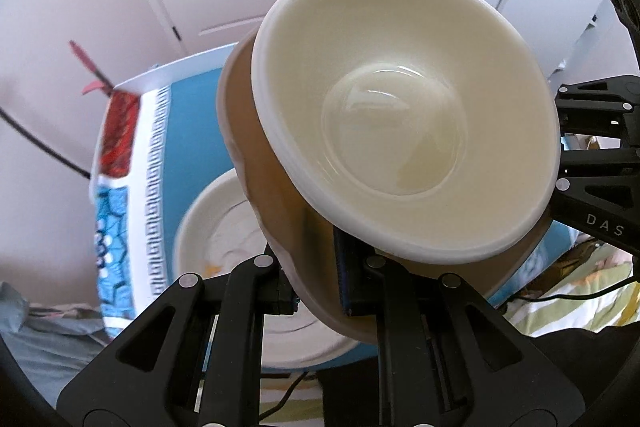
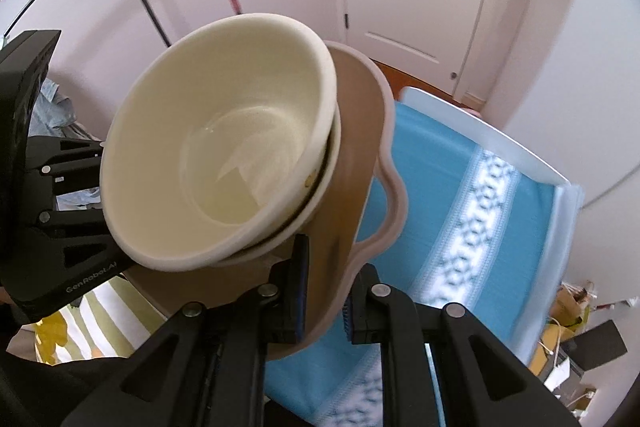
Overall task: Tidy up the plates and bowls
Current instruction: 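Lift the basin with its nested bowls and carry it over the plate stack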
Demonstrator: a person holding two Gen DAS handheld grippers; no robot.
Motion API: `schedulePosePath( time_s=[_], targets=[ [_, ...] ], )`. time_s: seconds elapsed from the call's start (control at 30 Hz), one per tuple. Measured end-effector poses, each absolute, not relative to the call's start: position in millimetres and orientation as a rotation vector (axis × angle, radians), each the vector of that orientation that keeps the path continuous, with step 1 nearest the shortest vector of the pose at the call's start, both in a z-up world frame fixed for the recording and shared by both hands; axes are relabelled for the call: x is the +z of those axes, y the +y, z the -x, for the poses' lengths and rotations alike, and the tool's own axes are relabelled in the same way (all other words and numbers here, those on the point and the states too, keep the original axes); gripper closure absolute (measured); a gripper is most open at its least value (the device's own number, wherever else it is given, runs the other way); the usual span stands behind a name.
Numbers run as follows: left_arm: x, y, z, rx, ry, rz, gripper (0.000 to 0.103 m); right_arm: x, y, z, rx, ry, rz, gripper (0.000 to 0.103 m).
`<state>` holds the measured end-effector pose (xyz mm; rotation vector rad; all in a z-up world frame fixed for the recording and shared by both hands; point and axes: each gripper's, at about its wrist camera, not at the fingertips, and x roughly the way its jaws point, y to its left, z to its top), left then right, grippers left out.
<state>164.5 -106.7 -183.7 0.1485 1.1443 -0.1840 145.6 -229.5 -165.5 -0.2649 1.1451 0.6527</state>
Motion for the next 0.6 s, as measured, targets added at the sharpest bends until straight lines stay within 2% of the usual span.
schedulePosePath(
  time_s=[0.3,0.6],
  targets=[
    [-224.9,-31.1,-147.9,-0.262,1.214,-0.205,0.092,-204.7,-152.4,-116.9,0.569,1.244,0.21,0.09],
    [-266.5,-8.6,-147.8,-0.364,1.255,-0.204,0.092,-244.0,-130.6,-101.7,0.463,1.326,0.158,0.09]
  ],
)
